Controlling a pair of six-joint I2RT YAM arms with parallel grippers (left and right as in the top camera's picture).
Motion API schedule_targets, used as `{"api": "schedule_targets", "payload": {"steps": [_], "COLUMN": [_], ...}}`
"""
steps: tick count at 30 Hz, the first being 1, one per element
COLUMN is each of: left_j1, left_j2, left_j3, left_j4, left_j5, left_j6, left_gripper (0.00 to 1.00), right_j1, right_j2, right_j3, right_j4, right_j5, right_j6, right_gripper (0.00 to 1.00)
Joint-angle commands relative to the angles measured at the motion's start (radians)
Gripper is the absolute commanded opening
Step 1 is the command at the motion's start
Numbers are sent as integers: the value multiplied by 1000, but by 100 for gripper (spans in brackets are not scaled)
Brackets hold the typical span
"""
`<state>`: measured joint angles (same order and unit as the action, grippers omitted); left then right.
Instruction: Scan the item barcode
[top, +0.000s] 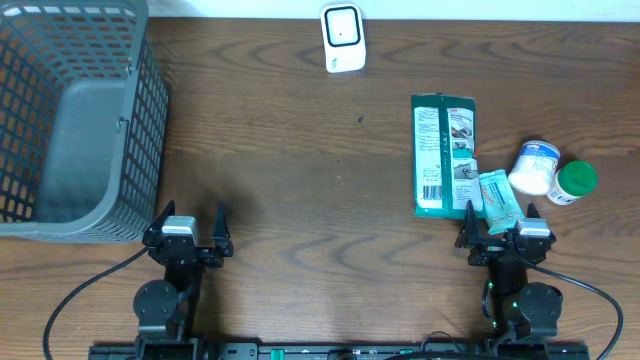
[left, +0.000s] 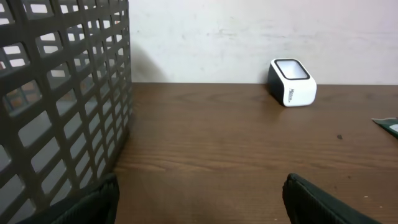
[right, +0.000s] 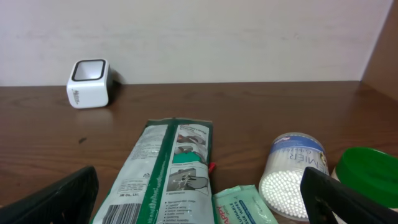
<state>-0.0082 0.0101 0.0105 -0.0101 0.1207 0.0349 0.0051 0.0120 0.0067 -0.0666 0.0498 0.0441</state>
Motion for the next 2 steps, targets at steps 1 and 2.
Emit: {"api": "schedule_targets", "payload": {"steps": [1, 2], "left_j1": [4, 4], "left_j2": [-6, -6], "left_j3": [-6, -6], "left_j4": [-46, -46], "left_j5": [25, 25], "left_j6": [17, 17], "left_gripper": [85, 85], "right_j1": [9, 9], "right_j2": [-5, -5], "right_j3": [-1, -1], "right_j4": [-3, -3], "right_j5": [9, 9], "right_j6": [-8, -8], "right_gripper": [99, 99]}}
